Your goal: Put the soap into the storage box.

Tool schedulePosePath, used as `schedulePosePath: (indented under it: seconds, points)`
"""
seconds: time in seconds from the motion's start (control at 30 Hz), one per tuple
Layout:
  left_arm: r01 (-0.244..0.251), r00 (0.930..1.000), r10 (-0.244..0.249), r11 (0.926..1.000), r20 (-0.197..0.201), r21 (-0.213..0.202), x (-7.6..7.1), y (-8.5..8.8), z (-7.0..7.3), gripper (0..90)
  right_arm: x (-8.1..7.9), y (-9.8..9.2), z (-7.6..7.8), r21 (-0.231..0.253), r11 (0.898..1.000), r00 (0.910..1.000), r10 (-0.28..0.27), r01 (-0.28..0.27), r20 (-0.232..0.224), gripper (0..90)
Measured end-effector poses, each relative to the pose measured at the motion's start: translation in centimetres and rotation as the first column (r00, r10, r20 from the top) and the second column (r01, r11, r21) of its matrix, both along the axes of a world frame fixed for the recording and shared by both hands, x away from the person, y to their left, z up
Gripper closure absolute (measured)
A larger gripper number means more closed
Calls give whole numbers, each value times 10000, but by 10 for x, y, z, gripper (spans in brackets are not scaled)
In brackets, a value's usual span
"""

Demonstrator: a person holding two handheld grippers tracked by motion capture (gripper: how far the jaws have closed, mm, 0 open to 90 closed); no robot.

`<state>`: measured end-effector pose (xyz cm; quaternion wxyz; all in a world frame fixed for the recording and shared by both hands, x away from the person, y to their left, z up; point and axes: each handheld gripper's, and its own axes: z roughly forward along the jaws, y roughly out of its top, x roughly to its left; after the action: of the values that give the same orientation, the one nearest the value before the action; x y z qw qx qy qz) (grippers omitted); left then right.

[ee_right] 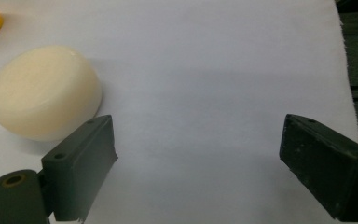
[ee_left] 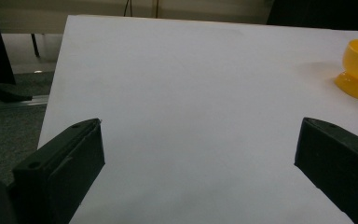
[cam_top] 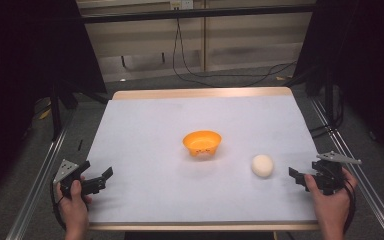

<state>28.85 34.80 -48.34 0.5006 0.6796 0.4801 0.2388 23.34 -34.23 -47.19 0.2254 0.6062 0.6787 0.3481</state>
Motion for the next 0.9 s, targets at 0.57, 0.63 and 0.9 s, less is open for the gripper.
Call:
schedulePosePath:
  seconds: [0.57,0.63,0.9]
  points:
    - [-56,10000,55,9999,72,92,-1,0,0,12,19,20,18,371,9971,9863,718,-670,-1488,76]
    - [-48,10000,48,10000,18,37,0,0,0,12,22,21,18,337,9978,9865,617,-572,-1516,76]
    - [-34,10000,33,10000,-80,-90,1,1,0,9,27,33,22,253,9980,9781,613,-574,-1988,60]
